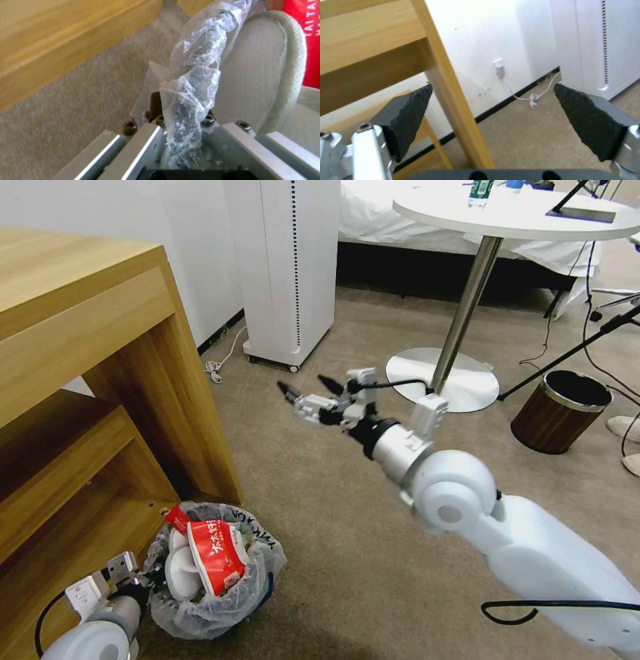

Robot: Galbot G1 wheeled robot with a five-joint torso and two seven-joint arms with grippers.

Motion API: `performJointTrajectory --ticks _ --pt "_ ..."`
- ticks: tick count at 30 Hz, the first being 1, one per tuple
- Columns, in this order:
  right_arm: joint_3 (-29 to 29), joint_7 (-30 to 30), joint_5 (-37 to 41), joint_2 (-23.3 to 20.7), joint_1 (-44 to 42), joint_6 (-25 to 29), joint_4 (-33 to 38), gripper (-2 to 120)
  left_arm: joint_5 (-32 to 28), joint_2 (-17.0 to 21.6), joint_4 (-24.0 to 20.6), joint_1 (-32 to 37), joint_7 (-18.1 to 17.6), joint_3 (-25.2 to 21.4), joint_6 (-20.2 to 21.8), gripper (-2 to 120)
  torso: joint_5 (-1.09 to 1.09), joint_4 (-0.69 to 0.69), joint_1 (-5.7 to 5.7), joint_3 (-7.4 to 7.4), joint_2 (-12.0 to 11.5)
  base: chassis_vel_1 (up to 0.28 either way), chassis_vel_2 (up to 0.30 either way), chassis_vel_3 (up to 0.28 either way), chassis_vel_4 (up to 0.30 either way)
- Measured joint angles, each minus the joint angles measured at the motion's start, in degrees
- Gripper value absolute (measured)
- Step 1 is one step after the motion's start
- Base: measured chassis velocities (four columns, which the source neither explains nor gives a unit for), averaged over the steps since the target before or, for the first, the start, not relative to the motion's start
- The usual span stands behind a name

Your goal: Pick up the trash bin and place the garbage on the floor into it.

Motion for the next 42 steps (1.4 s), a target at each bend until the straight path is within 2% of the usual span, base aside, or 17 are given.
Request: performJointTrajectory --ticks 4,12,23,25,28,29,32,33,36,37,42 --pt "2.1 0.1 -0.2 -0.3 -1.7 0.0 0.4 92 -2.6 0.5 1.1 -0.6 -1.6 0.3 0.5 0 0.02 0.0 0.0 0.0 0.0 0.0 0.0 0.0 0.0" --pt "3.4 0.2 -1.6 -0.3 -3.8 0.2 0.4 92 -4.1 0.8 3.3 -1.9 -2.5 0.5 0.5 0 0.05 0.0 0.0 -0.01 0.0 0.0 0.0 0.0 0.0" --pt "2.9 0.2 -3.0 0.4 -4.3 0.2 -0.7 93 -3.2 1.5 2.2 -0.9 -2.7 0.6 0.4 1 -0.05 -0.02 0.0 0.01 0.0 0.0 0.0 0.0 0.0" --pt "2.9 0.2 -3.2 0.4 -4.3 0.2 -0.8 93 -3.0 1.5 1.9 -0.6 -2.7 0.6 0.6 5 -0.05 -0.02 0.0 0.01 0.0 0.0 0.0 0.0 0.0" --pt "2.9 -0.1 -3.6 0.4 -4.9 0.2 -0.9 93 -1.1 1.3 1.1 0.0 -1.5 0.6 0.4 20 -0.03 -0.02 0.0 0.01 0.0 0.0 0.0 0.0 0.0" --pt "2.9 -0.1 -3.6 0.4 -4.9 0.2 -0.9 93 -1.1 1.3 1.1 0.0 -1.5 0.6 0.4 20 -0.03 -0.02 0.0 0.01 0.0 0.0 0.0 0.0 0.0" --pt "2.9 -0.4 -4.3 0.3 -5.5 0.3 -1.0 93 0.2 1.0 0.4 0.4 -1.0 0.5 0.0 33 -0.02 -0.02 0.0 0.01 0.0 0.0 0.0 0.0 0.0" --pt "2.9 -0.4 -4.3 0.3 -5.5 0.3 -1.0 93 0.2 1.0 0.4 0.4 -1.0 0.5 0.0 33 -0.02 -0.02 0.0 0.01 0.0 0.0 0.0 0.0 0.0" --pt "3.1 -0.8 -5.0 0.1 -6.3 0.4 -1.0 93 1.4 0.5 -0.6 0.9 -0.6 0.3 -0.3 50 -0.01 -0.02 0.0 0.01 0.0 0.0 0.0 0.0 0.0" --pt "3.1 -0.8 -5.0 0.1 -6.3 0.4 -1.0 93 1.4 0.5 -0.6 0.9 -0.6 0.3 -0.3 50 -0.01 -0.02 0.0 0.01 0.0 0.0 0.0 0.0 0.0" --pt "3.2 -1.2 -5.9 -0.1 -6.8 0.9 -1.0 93 2.8 0.2 -1.9 1.6 -0.1 0.0 -1.0 70 -0.01 -0.01 0.0 0.0 0.0 0.0 0.0 0.0 0.0"
